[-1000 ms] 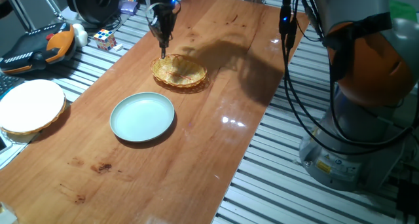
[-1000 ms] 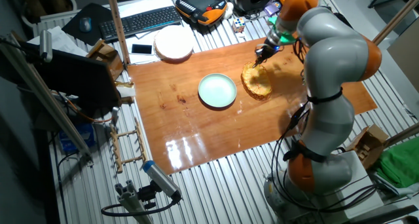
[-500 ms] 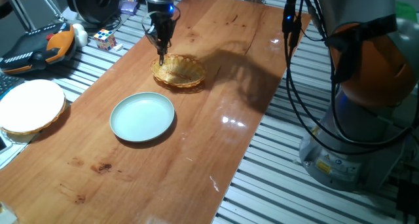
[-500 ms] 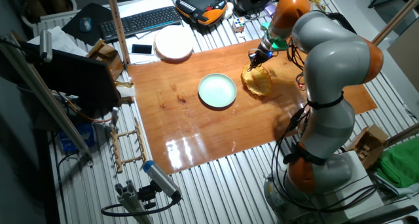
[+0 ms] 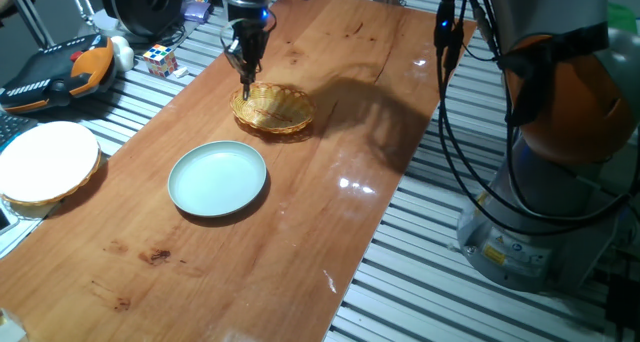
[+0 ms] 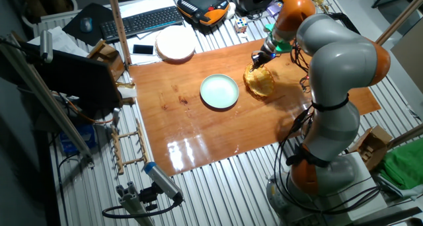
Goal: Use a clamp
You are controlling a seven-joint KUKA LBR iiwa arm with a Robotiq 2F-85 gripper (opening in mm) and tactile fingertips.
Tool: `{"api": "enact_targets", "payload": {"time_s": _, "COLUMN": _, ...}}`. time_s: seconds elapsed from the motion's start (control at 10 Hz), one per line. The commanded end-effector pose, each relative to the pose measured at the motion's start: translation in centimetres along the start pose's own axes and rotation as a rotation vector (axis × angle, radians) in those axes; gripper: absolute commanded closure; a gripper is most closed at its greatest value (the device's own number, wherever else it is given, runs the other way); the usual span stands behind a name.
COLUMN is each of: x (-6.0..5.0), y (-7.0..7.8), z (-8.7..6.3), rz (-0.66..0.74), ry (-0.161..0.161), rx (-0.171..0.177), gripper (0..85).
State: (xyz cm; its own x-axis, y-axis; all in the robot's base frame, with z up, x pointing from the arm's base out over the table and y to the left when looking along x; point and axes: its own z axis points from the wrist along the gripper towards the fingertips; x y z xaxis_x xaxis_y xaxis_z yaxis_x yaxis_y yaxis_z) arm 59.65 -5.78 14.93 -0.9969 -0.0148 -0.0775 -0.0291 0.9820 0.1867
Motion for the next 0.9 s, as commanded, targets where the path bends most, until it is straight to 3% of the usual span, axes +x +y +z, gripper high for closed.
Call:
{"api": "enact_targets", "payload": {"time_s": 0.0, "x": 0.0, "y": 0.0, "z": 0.0, "rz": -0.017, "ry": 0.002, "rx": 0.009, "gripper": 84.3}}
{"api": "enact_targets", "payload": {"time_s": 0.3, "x": 0.2, "y": 0.8, "z": 0.0, "rz": -0.006, "ry": 0.019, "rx": -0.019, "gripper": 84.3}}
{"api": "enact_targets", "payload": {"time_s": 0.8, "x": 0.8, "y": 5.7, "z": 0.9, "rz": 0.043, "ry": 0.036, "rx": -0.051, "gripper": 84.3}}
